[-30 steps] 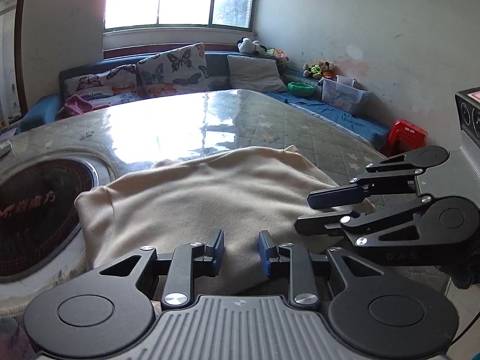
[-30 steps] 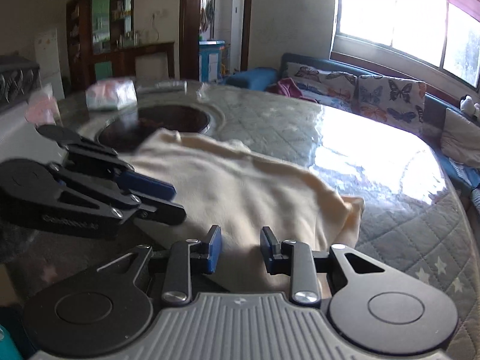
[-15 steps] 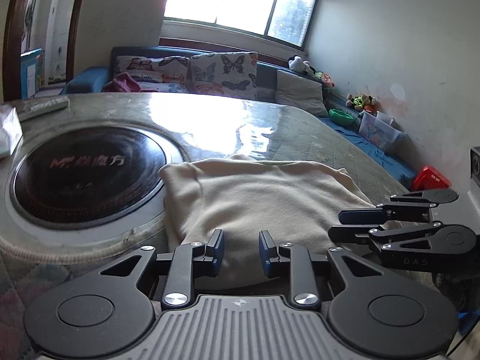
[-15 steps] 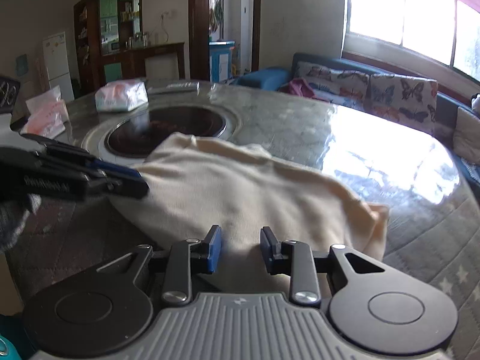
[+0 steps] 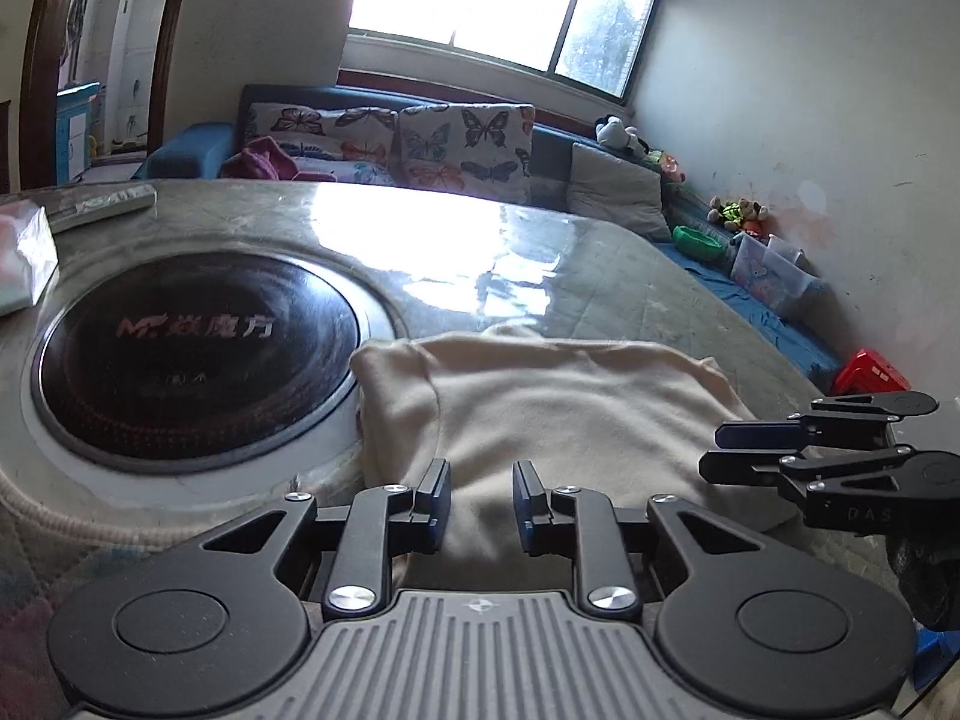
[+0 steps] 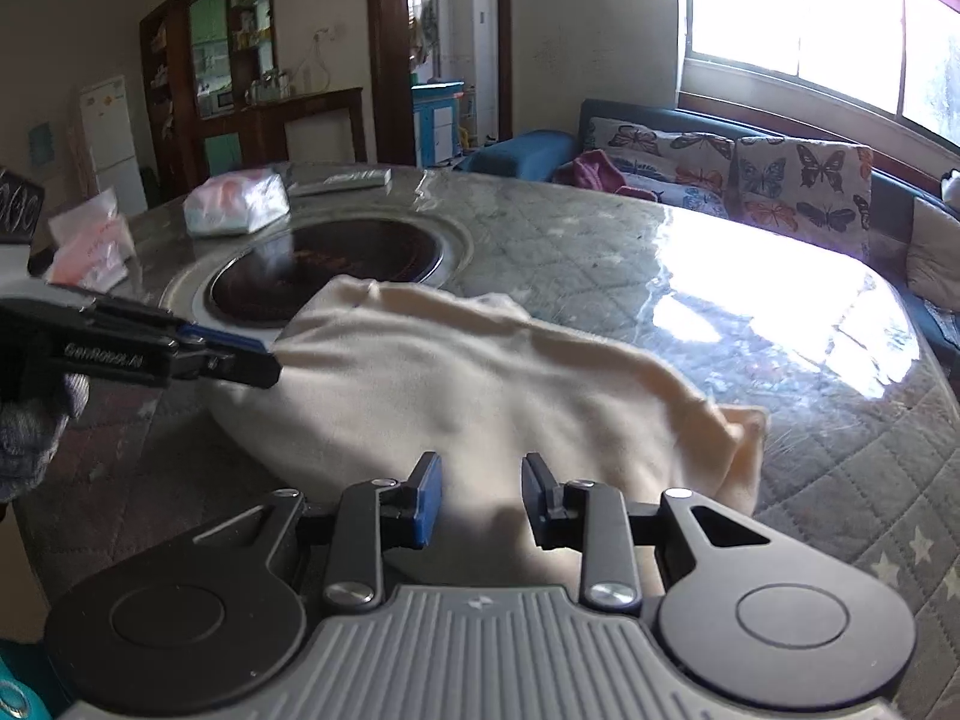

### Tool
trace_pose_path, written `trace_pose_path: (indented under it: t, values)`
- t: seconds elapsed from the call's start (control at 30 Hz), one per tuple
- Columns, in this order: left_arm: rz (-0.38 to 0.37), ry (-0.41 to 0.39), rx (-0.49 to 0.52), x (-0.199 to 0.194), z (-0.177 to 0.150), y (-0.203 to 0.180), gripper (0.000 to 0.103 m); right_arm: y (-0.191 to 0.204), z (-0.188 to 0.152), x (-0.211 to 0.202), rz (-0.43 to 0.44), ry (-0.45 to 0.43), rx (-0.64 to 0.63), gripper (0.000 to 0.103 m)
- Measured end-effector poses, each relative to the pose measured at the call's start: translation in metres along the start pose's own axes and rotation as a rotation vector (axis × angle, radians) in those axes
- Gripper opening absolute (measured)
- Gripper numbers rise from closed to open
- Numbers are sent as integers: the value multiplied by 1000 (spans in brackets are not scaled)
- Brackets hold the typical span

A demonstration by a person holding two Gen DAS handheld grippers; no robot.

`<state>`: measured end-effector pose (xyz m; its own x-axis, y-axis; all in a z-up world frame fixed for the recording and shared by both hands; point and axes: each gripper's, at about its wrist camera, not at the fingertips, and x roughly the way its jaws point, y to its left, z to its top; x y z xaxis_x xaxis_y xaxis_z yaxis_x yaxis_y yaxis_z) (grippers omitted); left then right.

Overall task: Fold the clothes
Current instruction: 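Press the folded shirt flat with both grippers, then open them wide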

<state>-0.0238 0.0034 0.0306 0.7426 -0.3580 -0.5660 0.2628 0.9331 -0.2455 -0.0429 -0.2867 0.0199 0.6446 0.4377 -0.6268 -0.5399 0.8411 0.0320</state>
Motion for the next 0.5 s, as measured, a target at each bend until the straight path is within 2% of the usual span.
trace_pose_path:
  t: [0.1,0.27,0.37,0.5]
  values:
    - [8,-3,4,7,7,-1,24,-13,6,5,-24,1,21,29]
    - [41,42,-5,22,13,11,24,-35,7,16,-38,29,64,28]
    - [39,28,0,25,21,13,24,-39,20,17,-49,2,53,28]
    - [47,22,8,37,33,15,24,-49,36,37,-40,6,67,28]
